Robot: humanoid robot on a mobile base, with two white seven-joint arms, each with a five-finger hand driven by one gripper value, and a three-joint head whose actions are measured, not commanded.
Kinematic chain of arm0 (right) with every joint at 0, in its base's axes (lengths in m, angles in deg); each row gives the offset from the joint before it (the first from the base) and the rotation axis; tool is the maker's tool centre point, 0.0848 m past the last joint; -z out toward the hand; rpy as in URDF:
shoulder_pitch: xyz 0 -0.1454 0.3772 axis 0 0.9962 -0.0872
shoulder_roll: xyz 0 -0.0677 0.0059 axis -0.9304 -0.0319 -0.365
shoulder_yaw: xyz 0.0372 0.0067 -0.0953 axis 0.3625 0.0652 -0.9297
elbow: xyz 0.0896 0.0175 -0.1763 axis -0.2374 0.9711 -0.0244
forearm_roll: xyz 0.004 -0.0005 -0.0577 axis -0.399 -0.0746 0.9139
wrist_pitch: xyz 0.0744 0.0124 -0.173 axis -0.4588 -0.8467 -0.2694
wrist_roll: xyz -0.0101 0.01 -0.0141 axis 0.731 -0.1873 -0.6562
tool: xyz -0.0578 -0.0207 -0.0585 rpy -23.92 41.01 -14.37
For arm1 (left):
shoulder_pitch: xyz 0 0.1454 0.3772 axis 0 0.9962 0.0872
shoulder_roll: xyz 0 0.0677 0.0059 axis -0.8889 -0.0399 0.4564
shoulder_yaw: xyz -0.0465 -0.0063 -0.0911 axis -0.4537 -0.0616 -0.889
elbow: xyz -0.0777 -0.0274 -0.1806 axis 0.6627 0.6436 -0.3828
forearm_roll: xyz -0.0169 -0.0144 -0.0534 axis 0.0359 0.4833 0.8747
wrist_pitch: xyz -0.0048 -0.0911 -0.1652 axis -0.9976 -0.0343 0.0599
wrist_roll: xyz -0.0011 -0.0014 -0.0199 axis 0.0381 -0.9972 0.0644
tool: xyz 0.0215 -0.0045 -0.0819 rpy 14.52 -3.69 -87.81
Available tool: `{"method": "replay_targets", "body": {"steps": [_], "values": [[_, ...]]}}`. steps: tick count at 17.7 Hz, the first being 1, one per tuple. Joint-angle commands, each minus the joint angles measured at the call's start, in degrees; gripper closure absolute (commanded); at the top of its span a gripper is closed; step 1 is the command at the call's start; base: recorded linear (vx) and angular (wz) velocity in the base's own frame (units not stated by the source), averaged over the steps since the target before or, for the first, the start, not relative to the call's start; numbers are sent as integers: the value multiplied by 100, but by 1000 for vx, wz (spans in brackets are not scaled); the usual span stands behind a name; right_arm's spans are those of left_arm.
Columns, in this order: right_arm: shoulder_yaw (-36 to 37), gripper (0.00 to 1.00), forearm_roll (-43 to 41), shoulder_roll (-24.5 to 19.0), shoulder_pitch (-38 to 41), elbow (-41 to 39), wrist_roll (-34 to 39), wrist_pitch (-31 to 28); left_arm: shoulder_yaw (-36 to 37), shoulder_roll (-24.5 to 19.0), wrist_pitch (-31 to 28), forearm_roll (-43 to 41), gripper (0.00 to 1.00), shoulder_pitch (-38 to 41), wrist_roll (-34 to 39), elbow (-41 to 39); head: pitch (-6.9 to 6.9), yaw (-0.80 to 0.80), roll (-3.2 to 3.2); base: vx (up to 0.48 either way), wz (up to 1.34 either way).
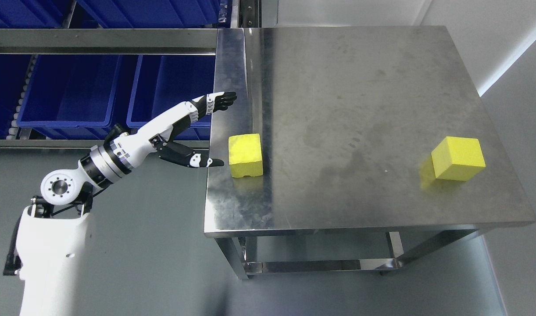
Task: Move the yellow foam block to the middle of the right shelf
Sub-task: 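Close the left hand around the nearer yellow foam cube, then lift the cube with the left hand while the robot turns toward the bins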
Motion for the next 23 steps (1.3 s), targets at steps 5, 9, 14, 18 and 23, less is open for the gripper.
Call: {"method": "replay_targets", "body": {"steps": [5, 9, 14, 18, 23], "values": [[-2, 0, 18, 100, 9, -100, 4, -4, 1516, 418, -444, -550, 2, -711, -30, 1454, 0, 0, 0, 0, 0], [-2, 0, 18, 100, 9, -100, 4, -4, 1516, 542, -444, -788, 3, -852, -83, 1763, 0, 0, 0, 0, 0], [-2, 0, 18, 100, 9, -100, 4, -4, 1131, 664, -426, -762, 30, -861, -83, 1763, 0, 0, 0, 0, 2], [-2, 0, 18, 100, 9, -100, 4, -4, 331, 1207, -417, -692, 50, -922, -83, 1693, 0, 0, 0, -5, 36], [-2, 0, 18, 100, 9, -100, 4, -4, -127, 1207, -391, 1457, 46, -1581, 1729, 1508, 0, 0, 0, 1, -9]]}}
